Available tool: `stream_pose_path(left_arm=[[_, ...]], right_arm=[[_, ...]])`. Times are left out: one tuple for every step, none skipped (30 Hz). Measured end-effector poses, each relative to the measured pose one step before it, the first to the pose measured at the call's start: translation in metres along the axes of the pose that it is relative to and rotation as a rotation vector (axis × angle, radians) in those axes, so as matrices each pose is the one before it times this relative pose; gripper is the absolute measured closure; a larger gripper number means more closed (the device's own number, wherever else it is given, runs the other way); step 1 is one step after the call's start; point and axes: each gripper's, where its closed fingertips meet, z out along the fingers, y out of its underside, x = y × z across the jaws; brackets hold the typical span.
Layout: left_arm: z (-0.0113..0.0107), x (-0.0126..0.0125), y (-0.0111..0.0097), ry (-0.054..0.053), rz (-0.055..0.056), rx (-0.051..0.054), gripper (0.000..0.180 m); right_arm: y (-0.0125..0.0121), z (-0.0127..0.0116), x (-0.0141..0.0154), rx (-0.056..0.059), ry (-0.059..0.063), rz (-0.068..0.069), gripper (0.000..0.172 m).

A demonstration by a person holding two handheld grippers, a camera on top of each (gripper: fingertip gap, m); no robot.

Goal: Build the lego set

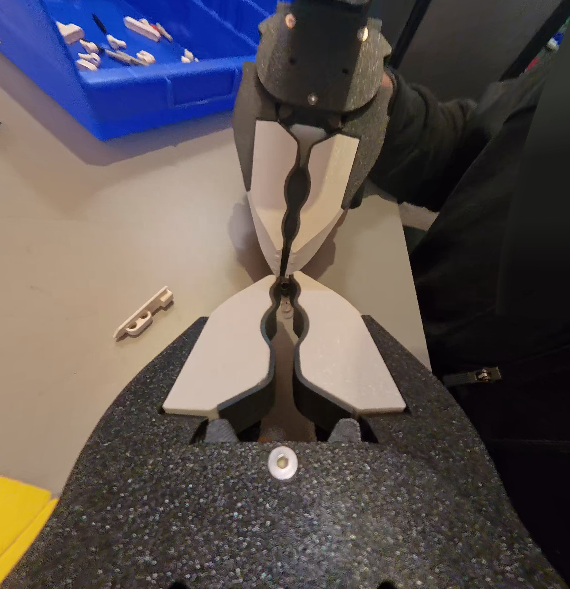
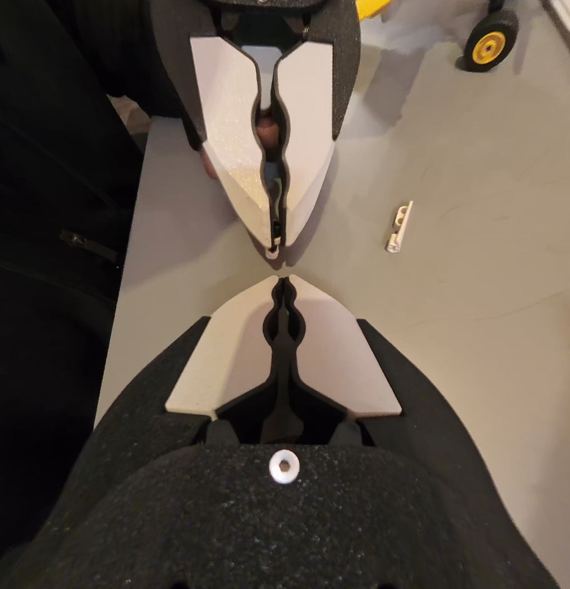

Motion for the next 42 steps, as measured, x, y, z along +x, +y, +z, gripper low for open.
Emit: stream_pose_path(left_arm=[[-0.00191,-0.00088,-0.00357,0.0034,-0.0124,0.0269,0.176],[-0.00212,-0.00085,-0.00422,0.0026,-0.0132,0.031,0.176],[-0.00144,0.00076,-0.00477,0.0103,-0.0126,0.0341,0.176],[-0.00081,0.00192,-0.00474,0.0142,-0.0138,0.0341,0.177],[-0.0004,0.00086,-0.00338,0.0077,-0.0129,0.0247,0.177],[-0.00023,-0.00073,-0.00209,-0.0042,-0.0078,0.0152,0.177],[-0.00014,-0.00027,-0.00134,-0.0036,-0.002,0.011,0.176],[-0.00047,0.00004,-0.00167,-0.0031,-0.0009,0.0139,0.177],[-0.0008,0.00013,-0.00276,-0.0003,-0.0034,0.0207,0.177],[-0.00087,0.00048,-0.00288,0.0037,-0.0067,0.0219,0.176],[-0.00075,-0.00004,-0.00363,0.002,-0.0108,0.0274,0.177],[-0.00086,0.00049,-0.00401,0.0051,-0.0136,0.0307,0.176],[-0.00066,0.0007,-0.00405,0.0072,-0.0149,0.0329,0.176],[-0.00063,0.00058,-0.004,0.0047,-0.0136,0.0326,0.176],[-0.00074,0.00002,-0.00396,-0.0003,-0.0113,0.0334,0.176],[-0.00077,0.0004,-0.00378,0.0023,-0.0097,0.0318,0.176],[-0.00082,0.00011,-0.00385,0.0003,-0.0095,0.0324,0.176],[-0.00083,-0.00006,-0.00299,-0.0012,-0.0068,0.0259,0.176],[-0.0007,-0.00018,-0.00241,-0.0022,-0.0017,0.0208,0.176],[-0.00059,0.00073,-0.00218,0.0032,0.0006,0.0186,0.176],[-0.00046,0.00066,-0.00195,0.0025,-0.0002,0.0173,0.176],[-0.00012,0.00081,-0.00132,0.0036,-0.0009,0.0142,0.176],[0.0001,0.00053,-0.00088,0.0015,-0.0008,0.011,0.176],[0.00036,0.00069,-0.00057,0.002,0.002,0.0084,0.176],[0.00051,0.00112,-0.00003,0.0056,0.0017,0.0034,0.176],[0.00061,0.00096,0.00013,0.0051,-0.0005,0.003,0.176],[0.00031,0.00011,-0.0003,-0.0018,0.001,0.0057,0.176],[0.00036,0.00058,-0.00012,0.0015,0.0034,0.0036,0.176],[0.00055,0.00058,0.00077,0.003,0.0018,-0.0038,0.176],[0.00054,0.00011,0.00073,-0.0006,0.0024,-0.0042,0.176],[0.00052,0.00025,0.00056,0.0009,0.0026,-0.004,0.176],[0.00011,0.00075,-0.00013,0.0043,0.0026,0.0008,0.176],[0.00021,0.0008,0.00033,0.0064,0.0009,-0.002,0.176],[0.00034,0.00004,0.0003,0.0024,-0.0024,-0.0044,0.176],[0.00015,-0.00032,0.00024,0.0018,-0.0051,-0.0051,0.176],[0.00009,-0.00049,0.00032,0.001,-0.0069,-0.0074,0.175],[0.00001,-0.00052,0.00096,0.0014,-0.0022,-0.0129,0.172],[-0.00021,-0.00045,0.0015,0.0001,0.0037,-0.0194,0.168],[-0.00031,-0.00063,0.00176,-0.0028,0.0094,-0.0226,0.165],[-0.00041,-0.00065,0.0017,-0.0045,0.0138,-0.0212,0.163],[-0.00046,-0.00028,0.00157,-0.0033,0.0163,-0.0199,0.163],[-0.00022,0.00013,0.00137,-0.0018,0.0155,-0.0188,0.163]], right_arm=[[-0.00125,-0.00202,0.00132,0.0166,0.0038,0.0064,0.172],[-0.00232,-0.00186,0.00154,0.0223,0.0073,0.0059,0.172],[-0.00298,-0.00158,0.0004,0.0266,0.0022,0.0005,0.17],[-0.00323,-0.00145,-0.00009,0.0267,-0.0003,-0.0009,0.169],[-0.0033,-0.00085,0.00055,0.0254,0.0041,0.0026,0.167],[-0.00319,-0.00036,0.0001,0.0248,0.0024,0.0028,0.165],[-0.00219,-0.00009,-0.00104,0.0175,-0.005,0.0021,0.164],[-0.00147,0.00005,-0.00069,0.0107,-0.0028,0.004,0.162],[-0.00117,0.00028,-0.00032,0.008,-0.0009,0.0059,0.158],[-0.00133,0.0002,-0.00132,0.0094,-0.007,0.0051,0.154],[-0.00184,0.00014,-0.00223,0.0134,-0.0128,0.0029,0.153],[-0.00283,0.0003,-0.00208,0.0198,-0.0106,0.0021,0.152],[-0.00399,0.00027,-0.00159,0.0275,-0.0063,0.0047,0.15],[-0.00491,0.00014,-0.00076,0.0337,-0.0028,0.0084,0.149],[-0.005,0.00016,-0.00021,0.0358,-0.0003,0.0116,0.148],[-0.00452,-0.00014,0.00041,0.0325,0.0025,0.0133,0.148],[-0.00358,-0.00011,0.00077,0.0265,0.0031,0.0129,0.148],[-0.00294,-0.00037,0.00054,0.0224,0.0017,0.0107,0.148],[-0.00285,-0.00048,0.00032,0.0215,0.0001,0.0098,0.148],[-0.00261,-0.00035,-0.00027,0.0201,-0.0046,0.0118,0.148],[-0.00213,-0.00033,-0.0011,0.0166,-0.0111,0.0149,0.148],[-0.00209,-0.00016,-0.0009,0.0177,-0.01,0.0164,0.148],[-0.00239,-0.00017,-0.00055,0.0192,-0.0061,0.0135,0.148],[-0.00223,-0.0002,-0.00057,0.017,-0.0059,0.0085,0.148],[-0.00169,0.00004,-0.00024,0.0119,-0.0031,0.0061,0.148],[-0.0008,0.00025,-0.00003,0.0069,-0.0019,0.0054,0.148],[-0.00037,0.00041,-0.00038,0.0037,-0.0042,0.0043,0.148],[-0.00042,0.00038,-0.00061,0.0043,-0.0046,0.0025,0.148],[-0.00024,0.00043,-0.00016,0.0021,-0.0009,0.0019,0.15],[0.00001,0.00012,0.00039,-0.0002,0.0033,0.0009,0.152],[-0.00006,-0.00025,-0.00004,0.0011,0.0,-0.0013,0.16],[-0.00034,-0.00055,-0.00079,0.0035,-0.0052,-0.003,0.164],[-0.00026,-0.00053,-0.00042,0.0022,-0.003,-0.002,0.165],[0.00015,-0.00052,-0.00007,-0.0007,-0.002,0.0003,0.165],[0.00006,-0.00057,0.00023,-0.0011,-0.0013,0.002,0.165],[-0.00022,-0.00069,0.00052,0.0001,0.0012,0.0,0.165],[-0.00049,-0.00105,0.00068,0.001,0.0044,-0.0045,0.165],[-0.00061,-0.00119,0.00086,-0.0002,0.0068,-0.0076,0.165],[-0.00062,-0.00152,0.00094,-0.0018,0.0081,-0.0093,0.165],[-0.0003,-0.00144,0.00078,-0.0044,0.0082,-0.011,0.165],[0.00018,-0.00118,0.0006,-0.0093,0.0078,-0.014,0.165],[0.00104,-0.00079,0.00036,-0.0149,0.0072,-0.0165,0.165]])
